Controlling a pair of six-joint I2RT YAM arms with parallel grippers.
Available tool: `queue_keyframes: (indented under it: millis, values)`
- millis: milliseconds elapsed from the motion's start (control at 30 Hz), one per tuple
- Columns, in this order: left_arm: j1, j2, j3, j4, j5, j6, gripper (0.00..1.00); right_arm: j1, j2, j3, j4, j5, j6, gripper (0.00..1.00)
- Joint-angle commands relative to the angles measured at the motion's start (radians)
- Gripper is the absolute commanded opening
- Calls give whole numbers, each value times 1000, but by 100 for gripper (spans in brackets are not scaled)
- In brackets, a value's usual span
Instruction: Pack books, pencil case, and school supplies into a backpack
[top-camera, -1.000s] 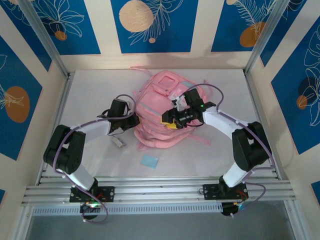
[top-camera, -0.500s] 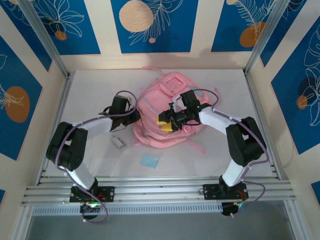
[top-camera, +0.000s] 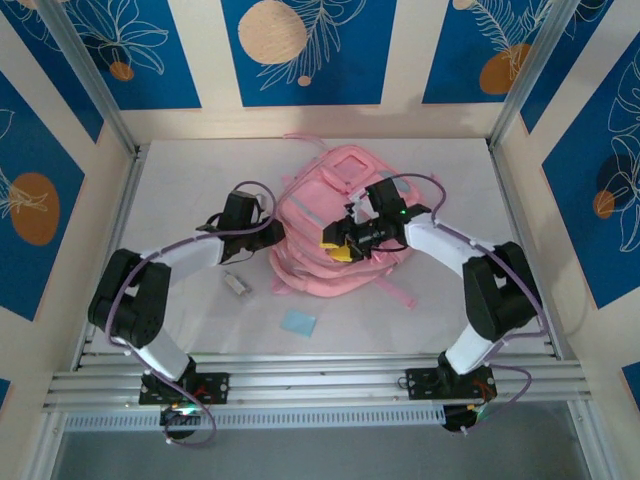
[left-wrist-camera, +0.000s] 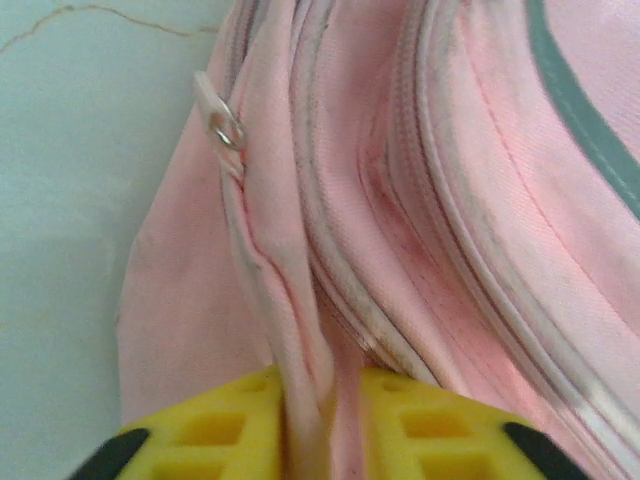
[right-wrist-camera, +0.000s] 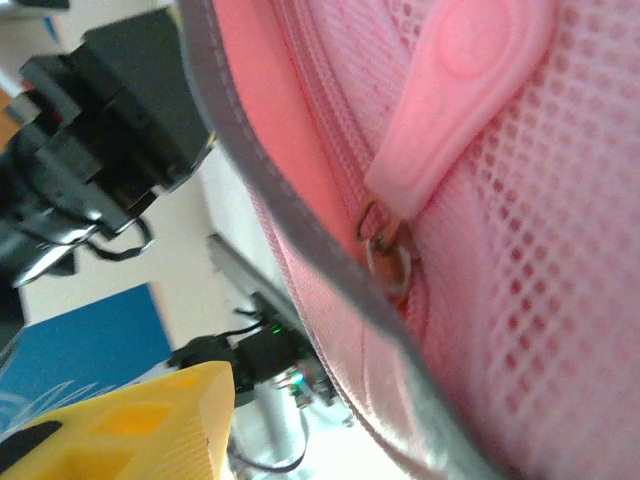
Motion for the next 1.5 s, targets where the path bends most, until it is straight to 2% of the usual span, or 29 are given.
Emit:
queue_keyframes:
  millis: [0,267,400,567,700,767,933,1033,1067,1100,1300,1367,1467]
  values:
    - [-36,-81,4,-45,50,62,29,1,-84,29,-129,212,-115,51]
    - [-48,-157,-7,-114,39,89,34,-34,-121,-34,-103,307,-56,54]
    - [-48,-175,-21,-134,11,92,37,-56,-140,-83,-41,293,-6,68]
    - [-57,-194,-28,-134,17,96,40,-71,-162,-107,20,304,25,68]
    - [-111,-214,-29,-128,15,123,41,-80,-142,-108,80,318,52,65]
    - [-147,-224,-38,-111,5,122,40,-83,-117,-107,103,323,63,61]
    - [-234,-221,-65,-28,-15,73,41,-79,-65,-103,159,323,87,44]
    - [-284,-200,-65,20,-30,52,42,-70,-57,-101,196,310,108,21]
    - [-301,-190,-60,33,-36,46,42,-66,-61,-96,206,305,117,7]
    - [-317,-180,-51,39,-44,44,43,-61,-68,-93,220,296,133,0]
    - [-398,-128,13,11,-181,97,48,-45,-107,-57,242,259,194,0]
    - [-404,-113,26,4,-231,114,48,-42,-109,-57,253,246,207,0]
    - [-407,-82,42,35,-248,116,49,-38,-104,-68,279,224,231,0]
